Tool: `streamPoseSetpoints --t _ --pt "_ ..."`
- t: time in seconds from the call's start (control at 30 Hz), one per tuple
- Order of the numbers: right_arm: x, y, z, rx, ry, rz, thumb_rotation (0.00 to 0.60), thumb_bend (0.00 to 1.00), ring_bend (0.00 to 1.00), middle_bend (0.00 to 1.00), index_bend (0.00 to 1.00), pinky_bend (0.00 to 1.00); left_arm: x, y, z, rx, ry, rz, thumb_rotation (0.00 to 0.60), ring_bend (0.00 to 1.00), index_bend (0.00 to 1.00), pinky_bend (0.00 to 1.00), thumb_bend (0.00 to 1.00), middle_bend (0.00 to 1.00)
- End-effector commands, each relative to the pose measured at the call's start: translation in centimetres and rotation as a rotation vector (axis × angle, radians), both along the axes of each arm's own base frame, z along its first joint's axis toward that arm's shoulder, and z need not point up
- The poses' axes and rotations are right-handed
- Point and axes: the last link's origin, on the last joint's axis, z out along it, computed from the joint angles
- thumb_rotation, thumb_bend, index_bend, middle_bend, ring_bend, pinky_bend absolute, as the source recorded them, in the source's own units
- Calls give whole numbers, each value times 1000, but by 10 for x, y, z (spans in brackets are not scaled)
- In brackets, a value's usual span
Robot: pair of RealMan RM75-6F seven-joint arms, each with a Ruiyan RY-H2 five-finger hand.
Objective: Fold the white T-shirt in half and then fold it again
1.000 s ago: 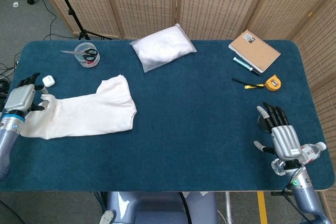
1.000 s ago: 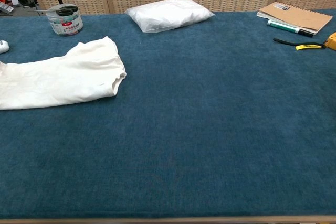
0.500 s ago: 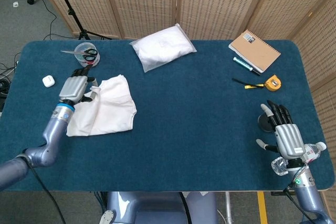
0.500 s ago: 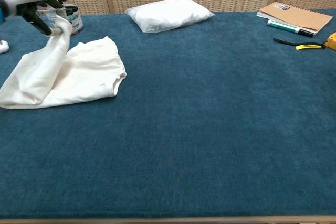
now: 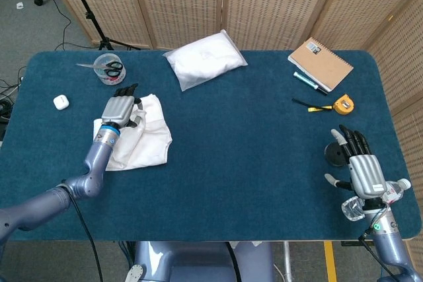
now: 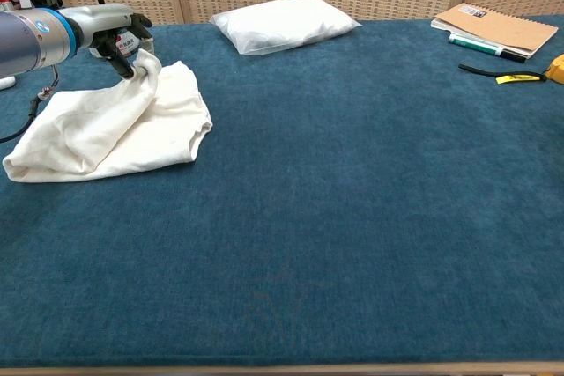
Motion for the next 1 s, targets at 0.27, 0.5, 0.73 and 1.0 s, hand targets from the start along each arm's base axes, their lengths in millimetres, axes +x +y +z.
streamPoseSetpoints --t 0.27,0.5,0.73,1.0 --pt "0 0 0 -1 0 2 600 0 0 0 0 0 13 -2 3 69 -145 -55 600 0 0 0 0 0" --pt "1 1 0 -1 0 5 600 0 0 0 0 0 -2 -25 26 4 -139 -171 600 0 0 0 0 0" --pt "2 1 0 -1 -1 7 600 0 0 0 0 0 -51 -64 54 -77 -103 -234 600 0 131 0 142 0" --pt "3 3 -1 1 2 9 600 0 0 0 0 0 -93 -94 58 -115 -81 -266 600 0 244 0 191 0"
